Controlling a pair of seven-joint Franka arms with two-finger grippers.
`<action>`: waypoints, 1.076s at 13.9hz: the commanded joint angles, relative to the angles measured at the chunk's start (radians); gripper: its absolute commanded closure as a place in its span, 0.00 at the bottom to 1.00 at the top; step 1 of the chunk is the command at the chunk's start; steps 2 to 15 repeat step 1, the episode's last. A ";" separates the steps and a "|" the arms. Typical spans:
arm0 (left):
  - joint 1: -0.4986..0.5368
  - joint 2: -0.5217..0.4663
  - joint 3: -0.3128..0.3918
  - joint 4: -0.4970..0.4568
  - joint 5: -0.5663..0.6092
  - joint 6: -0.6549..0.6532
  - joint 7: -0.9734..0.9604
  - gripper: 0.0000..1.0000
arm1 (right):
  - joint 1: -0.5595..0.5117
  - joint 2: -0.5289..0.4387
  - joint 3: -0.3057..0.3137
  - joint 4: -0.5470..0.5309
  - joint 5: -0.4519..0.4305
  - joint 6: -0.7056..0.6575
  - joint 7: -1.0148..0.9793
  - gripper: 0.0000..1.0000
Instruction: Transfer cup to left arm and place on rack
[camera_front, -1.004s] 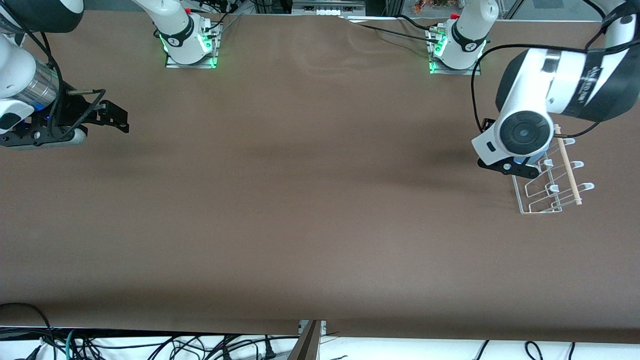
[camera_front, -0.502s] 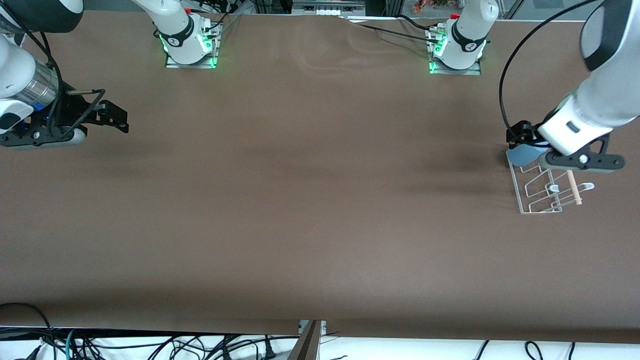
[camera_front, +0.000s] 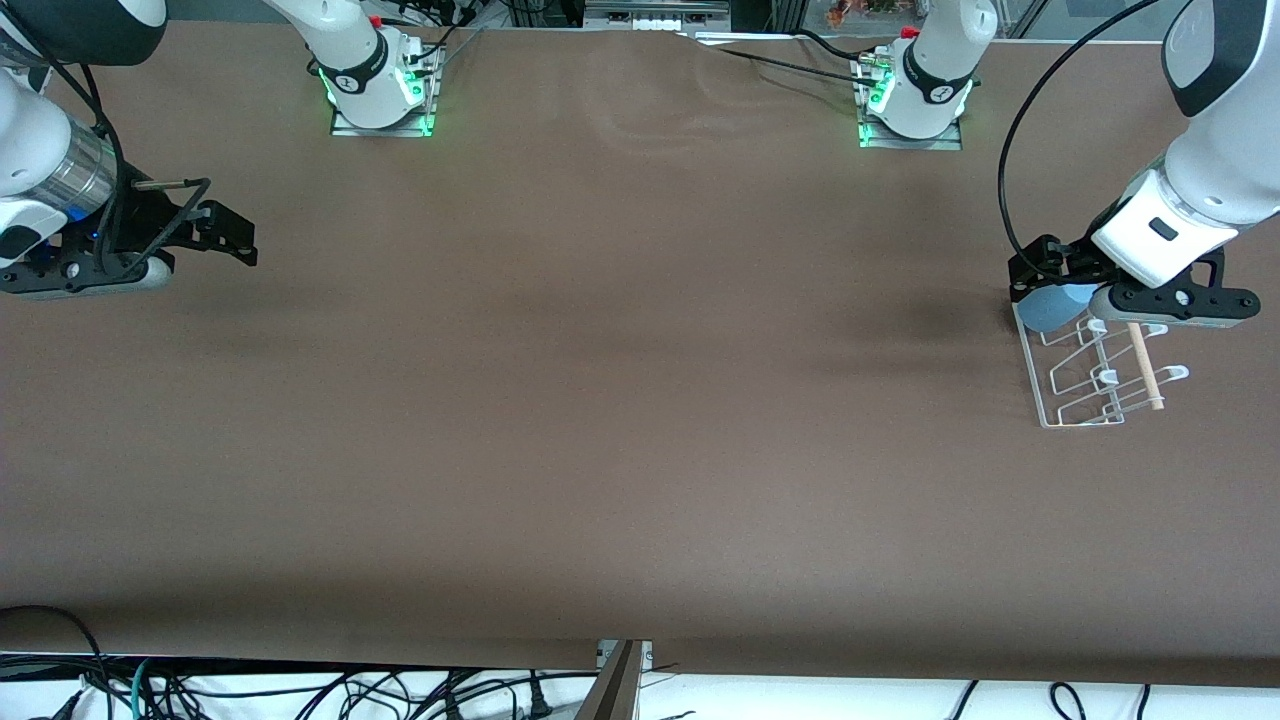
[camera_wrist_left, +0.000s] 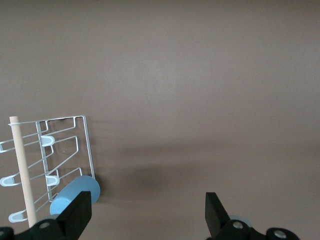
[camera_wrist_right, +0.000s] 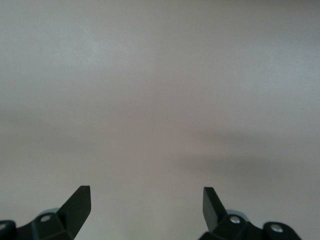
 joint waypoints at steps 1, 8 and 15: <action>-0.021 -0.037 0.035 -0.036 -0.015 0.021 -0.001 0.00 | 0.002 -0.003 -0.001 0.014 -0.010 -0.016 0.001 0.01; -0.021 -0.037 0.035 -0.036 -0.015 0.021 -0.001 0.00 | 0.002 -0.003 -0.001 0.014 -0.010 -0.016 0.001 0.01; -0.021 -0.037 0.035 -0.036 -0.015 0.021 -0.001 0.00 | 0.002 -0.003 -0.001 0.014 -0.010 -0.016 0.001 0.01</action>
